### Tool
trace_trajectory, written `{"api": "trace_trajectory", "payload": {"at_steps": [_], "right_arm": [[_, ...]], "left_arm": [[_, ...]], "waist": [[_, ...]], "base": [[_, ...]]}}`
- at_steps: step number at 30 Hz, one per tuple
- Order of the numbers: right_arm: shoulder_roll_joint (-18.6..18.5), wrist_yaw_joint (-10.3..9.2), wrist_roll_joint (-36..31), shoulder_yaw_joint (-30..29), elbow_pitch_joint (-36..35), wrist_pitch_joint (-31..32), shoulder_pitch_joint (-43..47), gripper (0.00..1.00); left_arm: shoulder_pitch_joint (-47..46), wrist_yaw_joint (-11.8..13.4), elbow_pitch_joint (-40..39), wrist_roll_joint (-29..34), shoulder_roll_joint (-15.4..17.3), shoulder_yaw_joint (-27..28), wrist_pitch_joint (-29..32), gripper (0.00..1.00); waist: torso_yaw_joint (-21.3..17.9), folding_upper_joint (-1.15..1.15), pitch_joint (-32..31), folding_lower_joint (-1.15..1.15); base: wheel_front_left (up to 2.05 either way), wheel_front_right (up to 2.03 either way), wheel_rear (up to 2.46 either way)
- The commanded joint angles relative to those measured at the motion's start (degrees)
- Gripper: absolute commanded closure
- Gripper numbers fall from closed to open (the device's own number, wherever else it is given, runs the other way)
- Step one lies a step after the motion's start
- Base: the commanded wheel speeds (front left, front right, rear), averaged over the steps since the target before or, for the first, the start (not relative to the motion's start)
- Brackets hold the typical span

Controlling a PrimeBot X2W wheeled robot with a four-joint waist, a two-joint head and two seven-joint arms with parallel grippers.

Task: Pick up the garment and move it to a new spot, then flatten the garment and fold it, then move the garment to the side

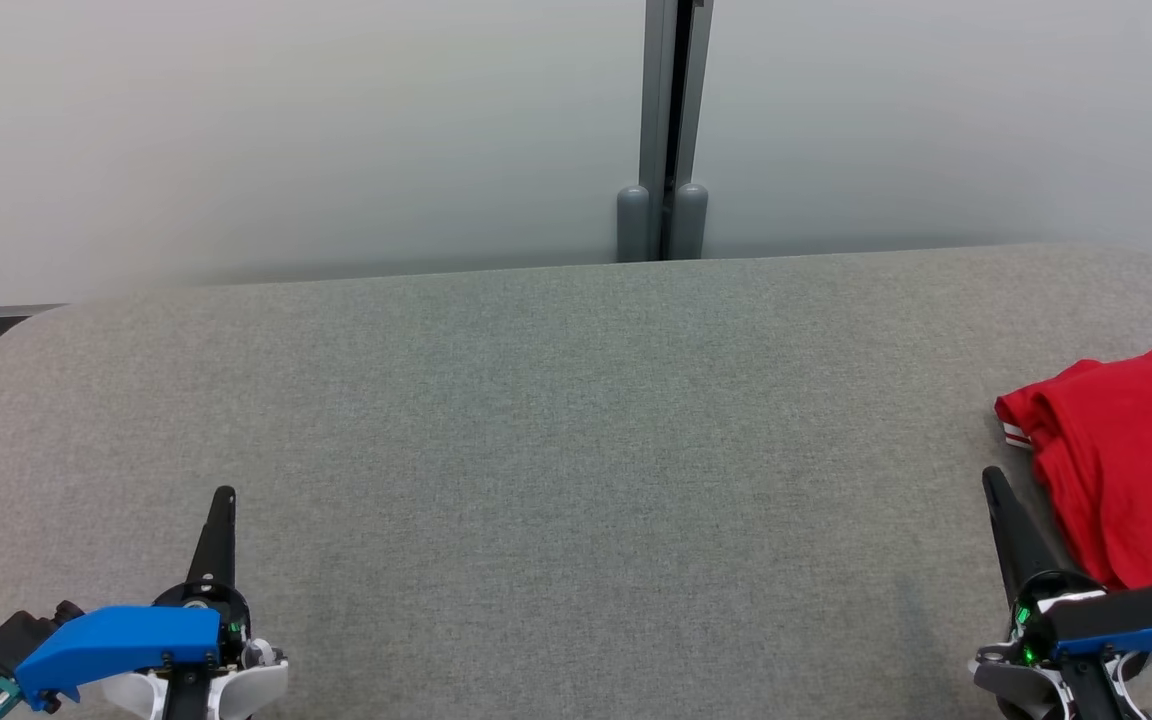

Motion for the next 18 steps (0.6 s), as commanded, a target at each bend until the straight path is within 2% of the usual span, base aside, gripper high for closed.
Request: {"api": "trace_trajectory", "payload": {"at_steps": [1, 18], "right_arm": [[0.14, 0.02, 1.26, -0.20, -0.18, 0.13, -1.05, 1.00], [0.39, 0.02, 8.75, -0.58, 0.16, 0.70, -1.17, 1.00]], "left_arm": [[-1.06, -0.40, -0.53, -0.78, -0.10, 0.54, 0.31, 1.00], [-1.54, -1.33, -1.00, -6.06, -1.32, 2.73, 2.23, 1.00]], "waist": [[0.02, 0.00, -0.01, 0.00], [0.38, 0.00, -0.17, 0.00]], "base": [[0.00, 0.00, 0.00], [0.00, 0.00, 0.00]]}}
